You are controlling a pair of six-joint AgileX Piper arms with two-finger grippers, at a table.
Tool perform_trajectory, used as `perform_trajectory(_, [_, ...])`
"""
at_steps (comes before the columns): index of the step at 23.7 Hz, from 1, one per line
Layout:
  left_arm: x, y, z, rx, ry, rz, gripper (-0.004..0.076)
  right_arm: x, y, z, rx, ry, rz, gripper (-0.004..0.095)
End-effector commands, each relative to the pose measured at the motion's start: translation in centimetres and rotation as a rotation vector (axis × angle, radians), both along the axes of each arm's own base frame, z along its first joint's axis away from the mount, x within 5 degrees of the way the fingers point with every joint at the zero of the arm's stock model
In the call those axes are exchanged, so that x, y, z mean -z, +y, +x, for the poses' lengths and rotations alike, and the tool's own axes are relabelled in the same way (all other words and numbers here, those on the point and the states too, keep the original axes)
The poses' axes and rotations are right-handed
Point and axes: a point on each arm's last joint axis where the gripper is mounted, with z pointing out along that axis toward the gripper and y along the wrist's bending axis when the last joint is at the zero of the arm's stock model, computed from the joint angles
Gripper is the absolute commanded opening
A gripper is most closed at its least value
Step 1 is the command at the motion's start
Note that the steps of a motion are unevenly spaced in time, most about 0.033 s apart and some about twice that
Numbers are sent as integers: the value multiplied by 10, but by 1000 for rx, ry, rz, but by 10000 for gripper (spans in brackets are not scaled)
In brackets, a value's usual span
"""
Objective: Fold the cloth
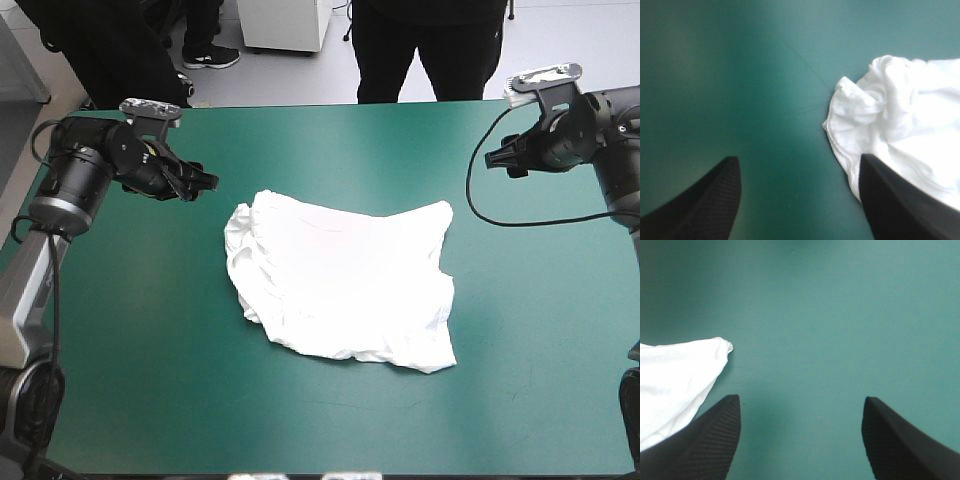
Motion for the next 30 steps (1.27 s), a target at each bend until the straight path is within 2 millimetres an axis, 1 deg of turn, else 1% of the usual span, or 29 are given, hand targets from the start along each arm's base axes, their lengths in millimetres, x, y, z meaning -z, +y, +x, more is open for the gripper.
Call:
perform_trajectory(1, [9, -8, 19, 27, -23, -43, 485, -26, -5, -13, 2, -108, -5, 635])
perform_trajectory(2, [16, -10, 23, 27, -5, -53, 485, -26, -5, -13, 2, -108, -5, 635])
perform_trajectory(3, [34, -12, 34, 26, 42, -48, 485, -25, -5, -13, 2, -106, -5, 635])
perform_trajectory(4, [40, -13, 38, 25, 55, -48, 485, -25, -5, -13, 2, -106, -5, 635])
perform_trajectory(6, [66, -18, 53, 21, 104, -66, 485, -25, -5, -13, 2, -106, -5, 635])
perform_trajectory(9, [94, -20, 65, 17, 162, -56, 483, -25, -5, -12, 1, -114, -5, 635])
perform_trajectory(10, [104, -21, 69, 16, 185, -52, 465, -25, -5, -12, 1, -114, -5, 635])
perform_trajectory(11, [110, -22, 70, 17, 199, -51, 443, -25, -5, -12, 1, -114, -5, 635])
perform_trajectory(12, [117, -23, 73, 18, 216, -50, 407, -25, -5, -12, 1, -114, -5, 635])
perform_trajectory(14, [128, -32, 74, 36, 239, -44, 380, -26, -3, -12, -5, -117, 14, 635])
perform_trajectory(19, [147, -49, 75, 65, 282, -31, 380, -25, -1, -12, -30, -110, 30, 635])
perform_trajectory(21, [155, -53, 76, 67, 310, -35, 380, -24, -1, -12, -32, -101, 25, 635])
perform_trajectory(24, [162, -54, 76, 54, 334, -39, 371, -22, 0, -13, -49, -78, 13, 635])
perform_trajectory(26, [163, -54, 76, 51, 339, -39, 326, -16, 1, -15, -62, -41, 19, 635])
perform_trajectory(29, [163, -54, 76, 49, 346, -39, 187, -8, 4, -19, -91, 41, 35, 635])
perform_trajectory(30, [163, -54, 76, 49, 346, -39, 118, -4, 6, -21, -112, 79, 44, 635])
